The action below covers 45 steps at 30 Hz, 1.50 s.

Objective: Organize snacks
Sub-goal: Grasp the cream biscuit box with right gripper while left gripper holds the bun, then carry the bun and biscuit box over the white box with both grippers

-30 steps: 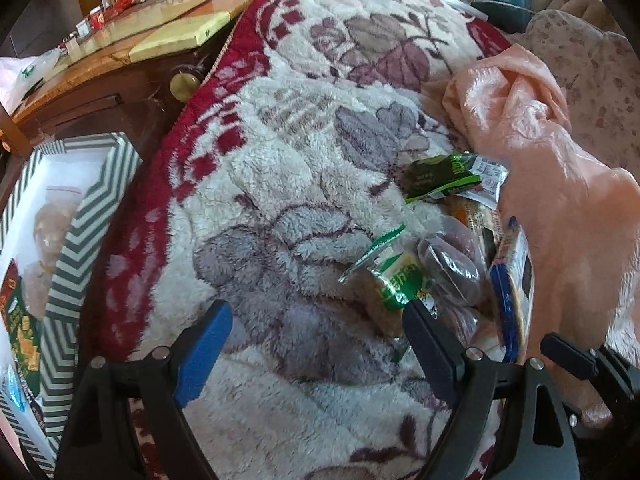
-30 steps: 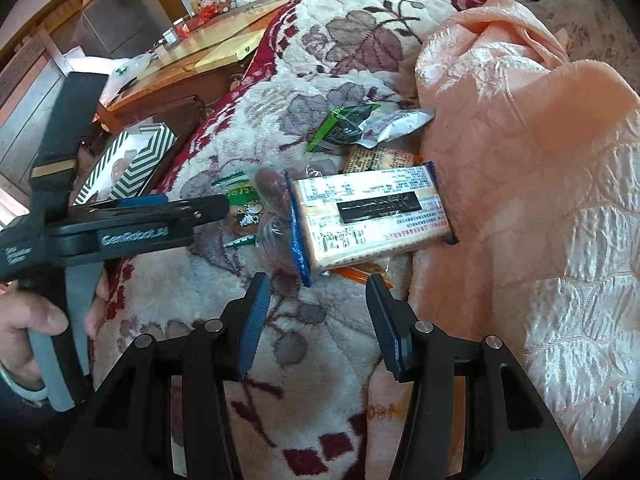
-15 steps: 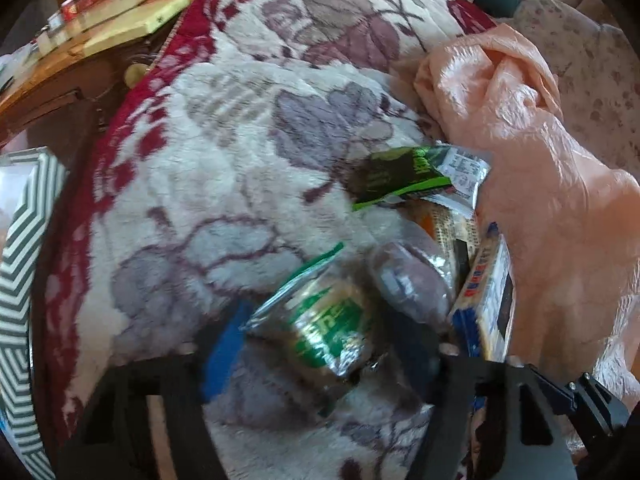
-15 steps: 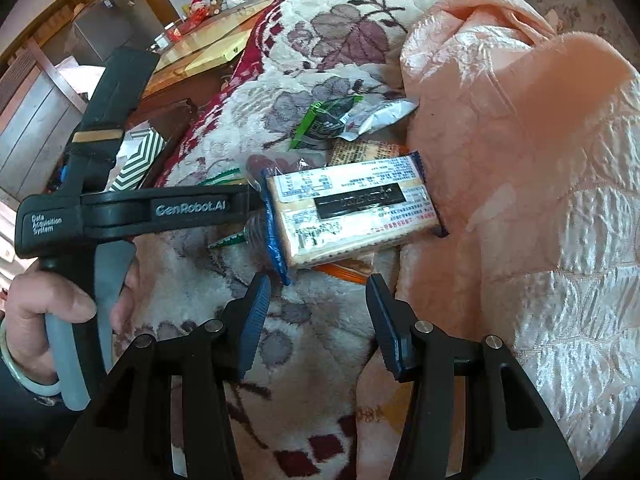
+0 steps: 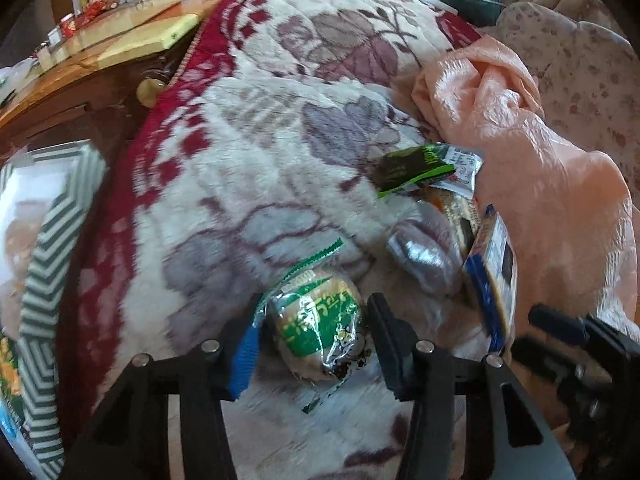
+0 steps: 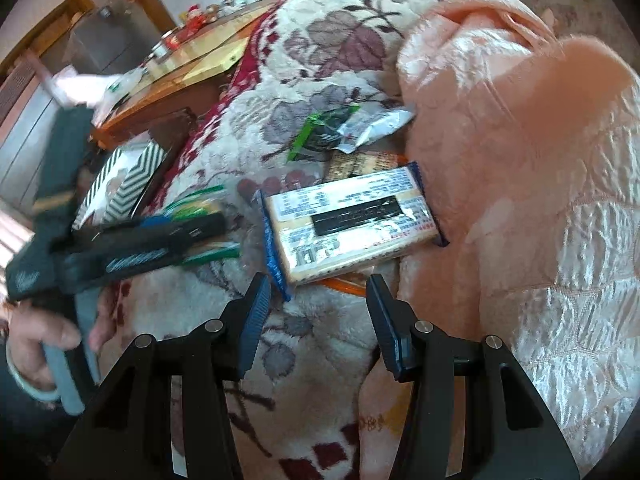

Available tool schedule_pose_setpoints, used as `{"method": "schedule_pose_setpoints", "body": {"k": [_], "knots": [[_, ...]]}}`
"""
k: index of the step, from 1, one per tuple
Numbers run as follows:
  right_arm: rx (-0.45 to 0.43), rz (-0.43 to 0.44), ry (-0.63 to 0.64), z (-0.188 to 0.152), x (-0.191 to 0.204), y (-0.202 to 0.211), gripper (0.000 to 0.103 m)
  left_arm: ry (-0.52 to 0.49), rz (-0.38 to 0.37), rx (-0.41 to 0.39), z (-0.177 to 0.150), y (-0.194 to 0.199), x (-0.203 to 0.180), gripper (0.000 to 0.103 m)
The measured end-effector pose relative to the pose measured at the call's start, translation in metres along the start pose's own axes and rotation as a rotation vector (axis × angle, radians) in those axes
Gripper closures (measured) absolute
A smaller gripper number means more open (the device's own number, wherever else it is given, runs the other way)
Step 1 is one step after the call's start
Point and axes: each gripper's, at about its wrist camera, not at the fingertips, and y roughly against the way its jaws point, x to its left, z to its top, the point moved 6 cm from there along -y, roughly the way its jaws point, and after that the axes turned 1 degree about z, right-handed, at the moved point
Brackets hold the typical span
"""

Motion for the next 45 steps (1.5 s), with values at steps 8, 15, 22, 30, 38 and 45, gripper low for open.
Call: {"method": "schedule_pose_setpoints", "body": {"k": [8,15,22,30,38,45], "knots": [[-0.001,0.052,-0.232,0.010,-0.016,-0.016,0.041,-0.006,0.033,-0.026,-0.017,0.016,0.019,0.049],[0.009,0.045,-0.380,0.037,-0.031,-0.041,0.032,-0.011,0.051,-0.040,-0.022,0.022,0.026,0.049],[0.020,-0.113,-0.265,0.065,-0.026,-0.055,0.027,-0.008,0.043,-0.043,-0.023,0.020,0.028,0.049],[0.022,-0.227,-0.077,0.059,-0.013,-0.063,0.026,-0.009,0.033,-0.029,-0.028,0.015,0.027,0.049],[0.047,-0.128,-0.062,0.026,-0.021,-0.050,0.046,-0.014,0.037,-0.044,-0.029,0.021,0.025,0.049],[0.004,-0.094,0.024,0.020,0.003,-0.027,0.049,-0.034,0.070,-0.100,-0.031,0.040,0.026,0.049]]}}
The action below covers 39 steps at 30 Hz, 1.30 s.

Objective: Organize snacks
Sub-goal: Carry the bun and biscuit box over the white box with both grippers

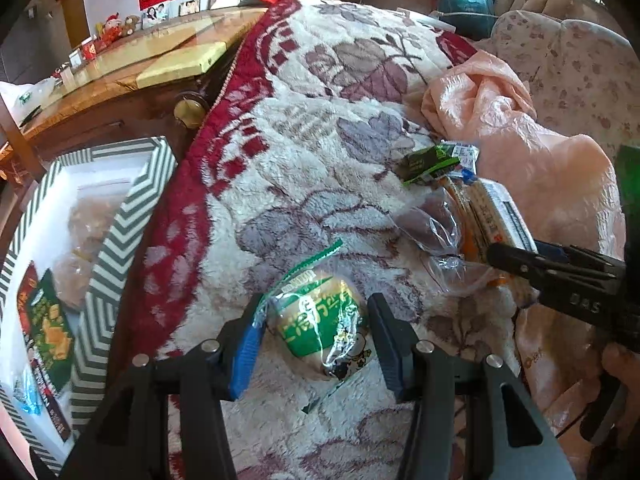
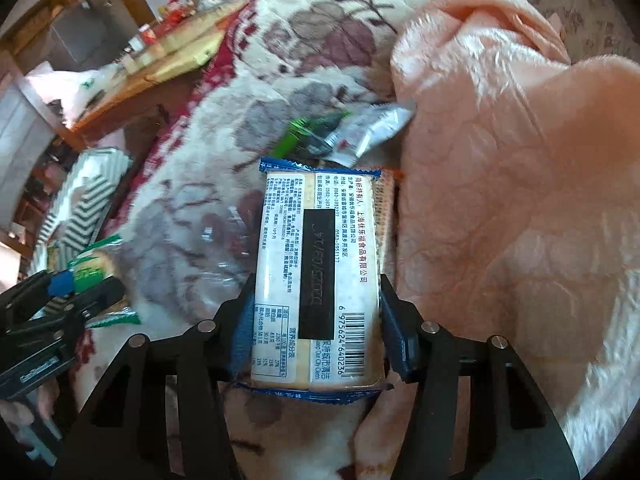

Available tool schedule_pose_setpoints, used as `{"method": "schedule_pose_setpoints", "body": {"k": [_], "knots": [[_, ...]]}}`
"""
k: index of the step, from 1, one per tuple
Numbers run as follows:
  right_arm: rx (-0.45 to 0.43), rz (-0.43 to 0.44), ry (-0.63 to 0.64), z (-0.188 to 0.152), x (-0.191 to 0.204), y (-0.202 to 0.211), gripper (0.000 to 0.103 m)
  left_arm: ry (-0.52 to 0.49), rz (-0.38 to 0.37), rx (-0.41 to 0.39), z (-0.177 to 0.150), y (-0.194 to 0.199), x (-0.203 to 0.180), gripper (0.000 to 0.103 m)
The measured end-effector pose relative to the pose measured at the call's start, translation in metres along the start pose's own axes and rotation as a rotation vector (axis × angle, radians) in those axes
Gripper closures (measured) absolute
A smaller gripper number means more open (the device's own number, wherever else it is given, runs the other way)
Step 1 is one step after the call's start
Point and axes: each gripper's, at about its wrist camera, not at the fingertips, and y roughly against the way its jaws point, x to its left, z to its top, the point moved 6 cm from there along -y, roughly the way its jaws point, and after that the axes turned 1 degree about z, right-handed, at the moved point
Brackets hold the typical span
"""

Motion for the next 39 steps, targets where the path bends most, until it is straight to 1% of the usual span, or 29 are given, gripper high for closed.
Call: {"method": "schedule_pose_setpoints", "body": {"k": [6,14,24,39], "knots": [[-0.020,0.060,0.017,-0.004,0.018,0.020,0.049,-0.005,0.029,-0.041,-0.001,0.017,0.007,0.049],[-0.023,0.115,0.085,-0.005,0.063,0.027,0.049,0.019,0.071,-0.084,-0.006,0.040,0.031,0.049],[-0.013,0.161,0.200,-0.001,0.128,0.027,0.049,0.088,0.123,-0.115,-0.014,0.062,0.078,0.049],[0.030,0.230,0.376,0.005,0.229,0.010,0.049,0.235,0.201,-0.131,-0.035,0.085,0.166,0.049]]}}
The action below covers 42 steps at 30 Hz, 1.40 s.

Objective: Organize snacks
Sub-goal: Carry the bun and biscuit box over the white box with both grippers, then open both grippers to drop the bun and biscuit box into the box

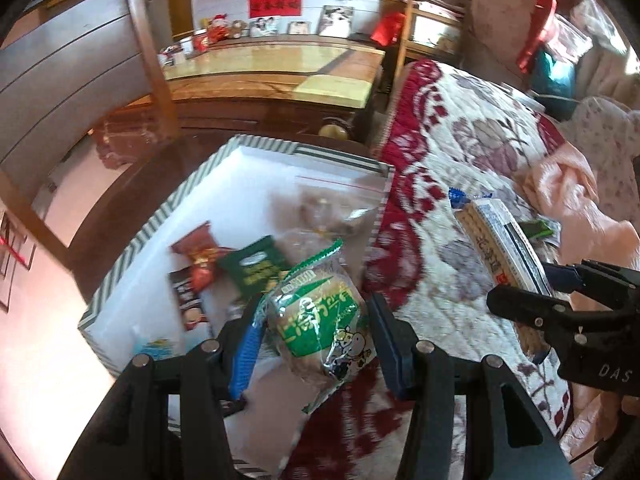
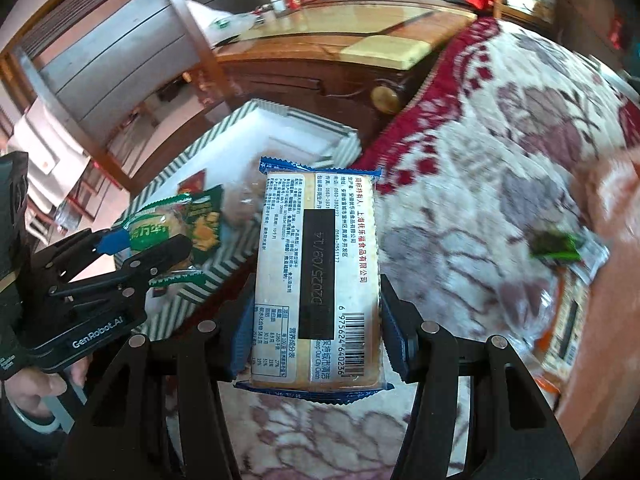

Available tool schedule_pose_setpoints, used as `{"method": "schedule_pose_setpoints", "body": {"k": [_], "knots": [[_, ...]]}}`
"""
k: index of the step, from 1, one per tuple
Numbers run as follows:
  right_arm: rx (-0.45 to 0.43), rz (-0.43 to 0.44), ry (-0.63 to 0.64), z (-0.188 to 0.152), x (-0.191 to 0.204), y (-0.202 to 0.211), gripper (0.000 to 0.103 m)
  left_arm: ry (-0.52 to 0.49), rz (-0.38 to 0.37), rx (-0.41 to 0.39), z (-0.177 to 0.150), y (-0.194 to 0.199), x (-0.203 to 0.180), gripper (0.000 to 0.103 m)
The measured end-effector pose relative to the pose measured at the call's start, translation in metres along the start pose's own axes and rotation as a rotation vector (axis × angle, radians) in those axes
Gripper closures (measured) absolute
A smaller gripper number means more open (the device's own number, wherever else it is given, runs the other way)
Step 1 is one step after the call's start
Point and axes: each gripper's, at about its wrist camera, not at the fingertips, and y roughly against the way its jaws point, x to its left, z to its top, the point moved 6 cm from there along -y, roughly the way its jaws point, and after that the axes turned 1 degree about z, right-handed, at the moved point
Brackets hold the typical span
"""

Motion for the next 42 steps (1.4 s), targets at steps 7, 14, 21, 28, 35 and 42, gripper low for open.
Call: {"method": "schedule_pose_setpoints", "body": {"k": [7,14,21,28,35,42], "knots": [[0.018,0.029,0.080,0.021,0.042,-0.018,0.049,0.076,0.022,0.009,-0.002,-0.003,0.040,0.049],[0.040,0.049,0.121,0.038,0.069,-0.037,0.049,0.143,0.055,0.016,-0.002,-0.006,0.076,0.049],[0.073,0.057,0.145,0.043,0.083,-0.058,0.049,0.176,0.066,0.035,-0.004,-0.015,0.093,0.049],[0.094,0.058,0.157,0.047,0.090,-0.071,0.049,0.183,0.071,0.048,-0.004,-0.022,0.099,0.049],[0.107,0.054,0.160,0.052,0.095,-0.086,0.049,0.186,0.078,0.059,-0.002,-0.031,0.102,0.049],[0.116,0.056,0.153,0.057,0.096,-0.096,0.049,0.195,0.086,0.074,-0.002,-0.038,0.107,0.049]]}}
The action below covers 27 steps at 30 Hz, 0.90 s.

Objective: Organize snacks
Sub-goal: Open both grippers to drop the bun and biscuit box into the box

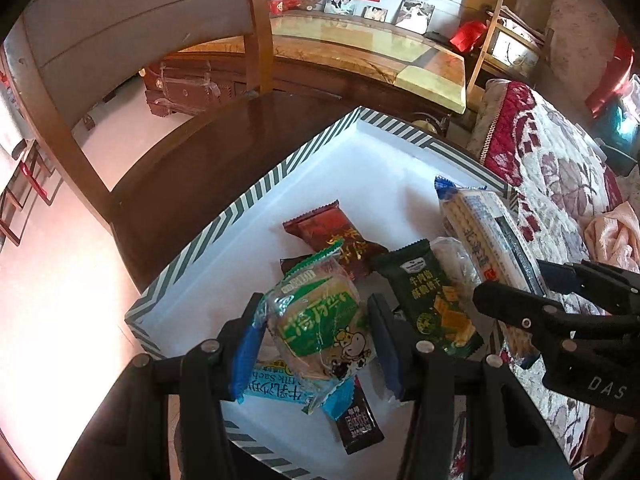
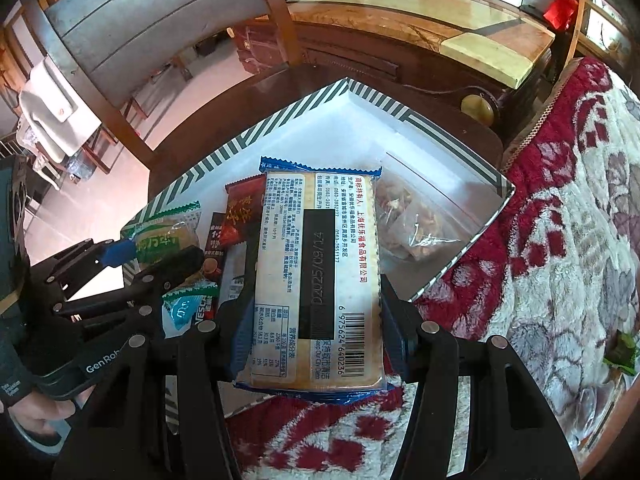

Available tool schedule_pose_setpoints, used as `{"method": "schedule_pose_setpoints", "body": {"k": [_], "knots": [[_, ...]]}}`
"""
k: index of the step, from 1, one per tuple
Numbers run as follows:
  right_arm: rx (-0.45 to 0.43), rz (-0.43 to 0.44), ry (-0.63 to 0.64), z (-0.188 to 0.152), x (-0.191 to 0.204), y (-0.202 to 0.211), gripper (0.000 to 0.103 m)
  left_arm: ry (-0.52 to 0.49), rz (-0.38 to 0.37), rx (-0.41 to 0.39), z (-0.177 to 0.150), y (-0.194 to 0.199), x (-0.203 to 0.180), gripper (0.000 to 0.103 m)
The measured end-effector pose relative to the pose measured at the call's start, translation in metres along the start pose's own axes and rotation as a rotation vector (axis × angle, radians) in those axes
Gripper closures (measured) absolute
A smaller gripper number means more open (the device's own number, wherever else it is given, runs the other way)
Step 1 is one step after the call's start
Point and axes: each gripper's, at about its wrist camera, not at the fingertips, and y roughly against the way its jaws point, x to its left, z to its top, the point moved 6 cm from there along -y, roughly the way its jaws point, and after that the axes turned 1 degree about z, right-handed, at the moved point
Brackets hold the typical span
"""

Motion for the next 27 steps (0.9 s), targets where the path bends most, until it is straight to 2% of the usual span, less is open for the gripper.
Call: {"method": "schedule_pose_setpoints", "body": {"k": [21,27], "knots": [[0.041,-0.015,0.006,0.011,0.001,-0.030,0.049,0.014,0.016,0.031,0.002,-0.017,0.006,0.049],[0.044,-0.021,-0.002,0.018,0.004,-0.041,0.048,0.028,0.030,0.040,0.001,-0.019,0.009,0.046]]}}
